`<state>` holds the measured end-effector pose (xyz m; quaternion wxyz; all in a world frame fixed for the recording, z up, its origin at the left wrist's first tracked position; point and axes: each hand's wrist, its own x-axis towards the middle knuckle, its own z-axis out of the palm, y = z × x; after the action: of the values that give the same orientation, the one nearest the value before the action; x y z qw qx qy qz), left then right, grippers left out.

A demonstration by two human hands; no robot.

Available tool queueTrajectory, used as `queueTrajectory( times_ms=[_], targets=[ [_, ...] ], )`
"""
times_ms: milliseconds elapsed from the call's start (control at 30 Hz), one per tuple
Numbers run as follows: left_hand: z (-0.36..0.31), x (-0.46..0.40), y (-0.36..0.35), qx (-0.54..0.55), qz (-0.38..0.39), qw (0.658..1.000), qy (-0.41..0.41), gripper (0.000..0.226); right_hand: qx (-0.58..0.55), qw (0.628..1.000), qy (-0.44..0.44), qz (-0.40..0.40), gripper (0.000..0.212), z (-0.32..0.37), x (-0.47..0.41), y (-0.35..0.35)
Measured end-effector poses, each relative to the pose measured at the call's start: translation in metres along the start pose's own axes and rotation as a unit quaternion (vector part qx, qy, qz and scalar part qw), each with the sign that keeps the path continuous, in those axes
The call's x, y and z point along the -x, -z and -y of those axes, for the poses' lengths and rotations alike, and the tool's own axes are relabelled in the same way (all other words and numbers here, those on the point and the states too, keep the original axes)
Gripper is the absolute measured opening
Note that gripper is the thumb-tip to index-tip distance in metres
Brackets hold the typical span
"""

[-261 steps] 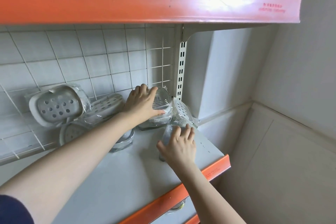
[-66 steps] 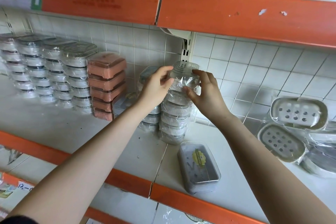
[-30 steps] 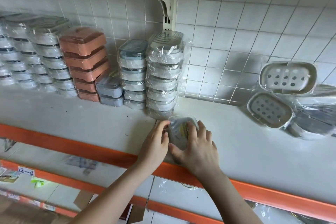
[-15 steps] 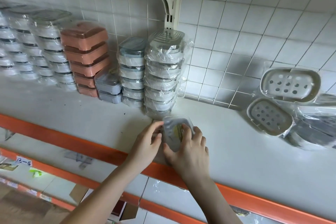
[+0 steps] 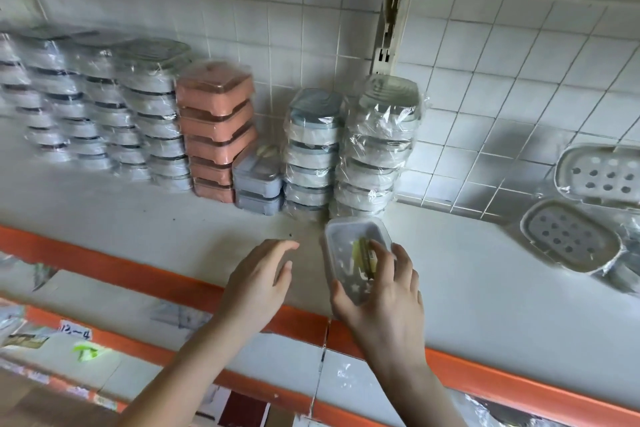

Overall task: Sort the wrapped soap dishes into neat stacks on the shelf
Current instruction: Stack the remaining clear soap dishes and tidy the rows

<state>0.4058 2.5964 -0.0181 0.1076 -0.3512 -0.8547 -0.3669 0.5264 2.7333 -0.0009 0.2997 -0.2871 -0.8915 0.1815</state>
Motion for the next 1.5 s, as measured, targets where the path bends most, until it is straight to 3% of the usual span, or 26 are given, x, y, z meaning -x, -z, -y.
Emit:
queueTrajectory(
  times_ms=[600, 833, 1033, 1300, 1500],
  targets=[
    [0.121, -0.012, 0.111, -0.044, 0.003, 0.998, -0.052, 0.028, -0.039, 0.999, -0.024, -0.003, 0.073, 0.142, 0.007, -0.067],
    [0.110, -0.021, 0.111, 0.030, 0.010, 0.996, -0.083, 0.031, -0.104, 0.995, -0.007, 0.003, 0.076, 0.151, -0.017, -0.073],
    [0.094, -0.025, 0.093, 0.121, 0.029, 0.986, -0.109, 0.053, -0.138, 0.990, 0.022, 0.007, 0.075, 0.151, -0.042, -0.075],
    [0.095, -0.048, 0.079, 0.128, -0.043, 0.987, -0.085, 0.055, -0.140, 0.988, 0.055, 0.025, 0.078, 0.155, -0.062, -0.078],
    [0.109, -0.072, 0.070, 0.142, -0.032, 0.986, -0.075, 0.055, -0.120, 0.990, 0.060, 0.048, 0.074, 0.157, -0.077, -0.081]
  ],
)
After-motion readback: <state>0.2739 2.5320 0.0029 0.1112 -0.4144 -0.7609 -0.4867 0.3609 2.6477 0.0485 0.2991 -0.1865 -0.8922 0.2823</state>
